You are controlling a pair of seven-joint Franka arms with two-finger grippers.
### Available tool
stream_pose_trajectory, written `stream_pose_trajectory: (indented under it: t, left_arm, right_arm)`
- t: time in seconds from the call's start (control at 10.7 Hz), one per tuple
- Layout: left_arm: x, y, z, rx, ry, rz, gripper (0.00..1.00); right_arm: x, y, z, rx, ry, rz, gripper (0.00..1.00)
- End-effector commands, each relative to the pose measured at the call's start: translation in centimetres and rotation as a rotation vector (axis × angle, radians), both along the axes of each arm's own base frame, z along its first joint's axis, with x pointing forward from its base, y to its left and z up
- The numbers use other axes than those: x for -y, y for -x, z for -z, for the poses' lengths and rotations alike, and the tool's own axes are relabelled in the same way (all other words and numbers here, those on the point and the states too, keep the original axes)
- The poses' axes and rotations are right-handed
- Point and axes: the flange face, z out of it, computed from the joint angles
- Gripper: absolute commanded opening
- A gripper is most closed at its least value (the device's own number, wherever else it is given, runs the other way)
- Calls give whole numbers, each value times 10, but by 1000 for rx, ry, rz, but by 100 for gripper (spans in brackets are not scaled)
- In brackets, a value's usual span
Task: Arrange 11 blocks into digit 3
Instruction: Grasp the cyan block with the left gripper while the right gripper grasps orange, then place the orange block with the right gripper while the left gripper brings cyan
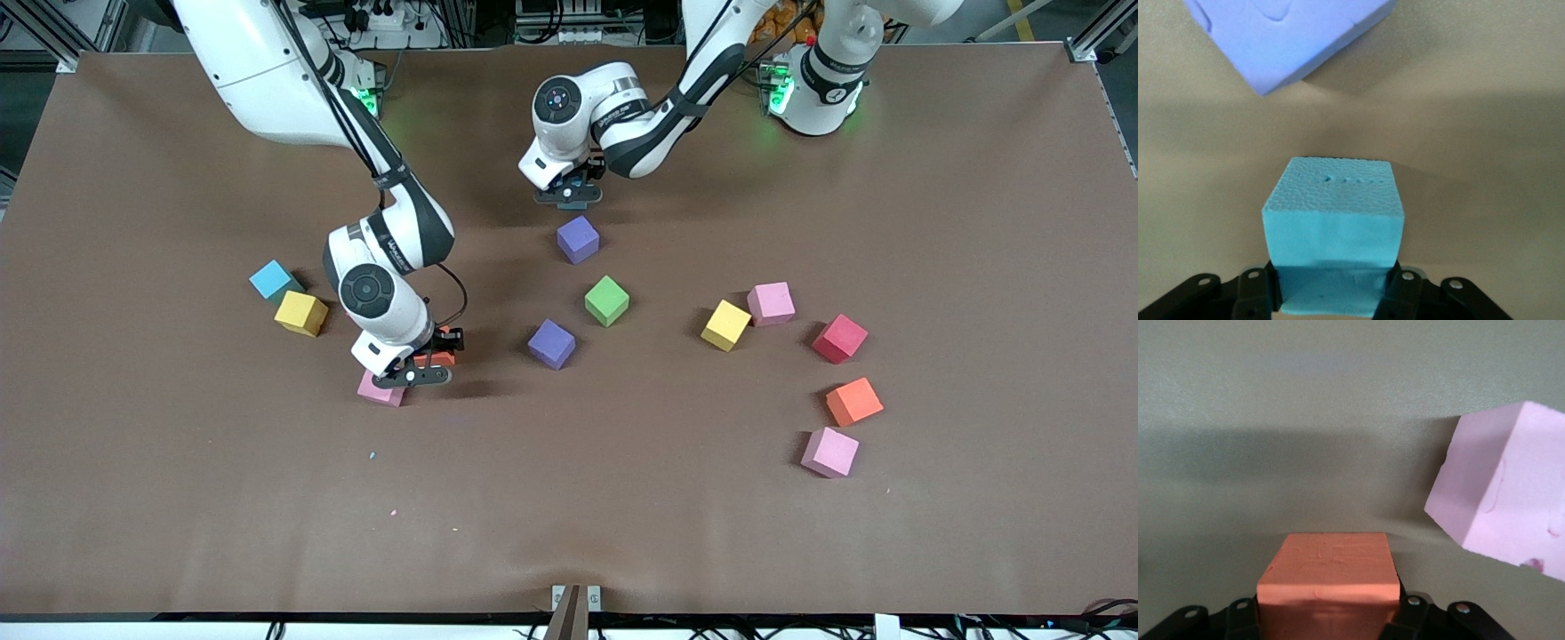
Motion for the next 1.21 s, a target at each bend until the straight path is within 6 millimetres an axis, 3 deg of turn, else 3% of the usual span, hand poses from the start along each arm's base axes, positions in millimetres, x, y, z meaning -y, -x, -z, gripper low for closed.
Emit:
stream_pose_trajectory:
  t: [0.0, 0.19, 0.37, 0.47, 0.56, 0.65, 0.84, 1.12]
  left_arm:
    - [0, 0, -3, 57, 20, 80, 11]
    - [0, -5, -1, 70, 32, 77, 13]
    - [-2, -9, 1, 65, 29, 63, 33]
    - [-3, -10, 2, 63, 26, 53, 35]
    - [-3, -9, 2, 61, 24, 48, 50]
    - [-4, -11, 2, 61, 22, 38, 100]
    - [-3, -20, -8, 72, 27, 23, 100]
    - [-12, -48, -49, 110, 19, -11, 100]
  right_arm:
    - [3, 2, -24, 12, -8, -98, 16]
    - [22, -1, -64, -29, -5, -258, 16]
    - [25, 6, -91, -59, -10, -411, 16]
    - [24, 11, -102, -72, -14, -494, 16]
    - [27, 18, -112, -79, -21, -590, 17]
    - [29, 24, -118, -81, -29, -693, 17]
    - [32, 35, -122, -87, -44, -898, 17]
    - [24, 49, -119, -105, -55, -1114, 17]
